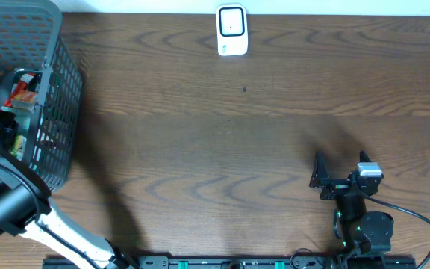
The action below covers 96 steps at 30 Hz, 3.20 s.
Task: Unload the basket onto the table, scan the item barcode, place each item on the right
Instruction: 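Grasp the green tea drink carton in the basket with the left gripper, then lift the carton out and carry it toward the white scanner, then release the green tea carton onto the table right of center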
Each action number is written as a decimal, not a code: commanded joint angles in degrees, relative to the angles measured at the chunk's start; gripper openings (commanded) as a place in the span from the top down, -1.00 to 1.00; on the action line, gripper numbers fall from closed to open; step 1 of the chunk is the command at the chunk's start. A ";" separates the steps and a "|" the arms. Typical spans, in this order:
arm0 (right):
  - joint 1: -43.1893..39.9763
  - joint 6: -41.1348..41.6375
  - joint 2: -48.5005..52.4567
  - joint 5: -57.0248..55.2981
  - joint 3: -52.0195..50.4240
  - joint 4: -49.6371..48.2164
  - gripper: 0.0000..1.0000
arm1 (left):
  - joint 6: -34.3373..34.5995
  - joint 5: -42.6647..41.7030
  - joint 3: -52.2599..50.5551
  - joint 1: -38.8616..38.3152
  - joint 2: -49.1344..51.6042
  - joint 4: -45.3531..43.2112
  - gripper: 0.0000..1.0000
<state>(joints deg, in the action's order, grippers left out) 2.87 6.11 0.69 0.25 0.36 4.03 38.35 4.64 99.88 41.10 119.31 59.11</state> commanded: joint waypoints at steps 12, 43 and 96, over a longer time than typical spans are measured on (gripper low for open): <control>0.22 0.68 -0.35 0.07 -0.07 0.22 -0.99 | -4.07 0.90 0.37 -3.52 -22.36 -3.26 0.31; 0.22 0.68 -0.35 0.04 -0.07 0.24 -0.98 | -8.63 1.40 12.02 -63.47 -25.07 12.44 0.30; 0.22 0.68 -0.35 0.04 -0.07 0.24 -0.98 | -5.53 -5.51 13.09 -94.38 13.18 -18.99 -0.56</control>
<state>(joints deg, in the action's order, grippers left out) 2.87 6.11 0.69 0.25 0.36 4.03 35.35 -1.34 111.24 -53.45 134.23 39.72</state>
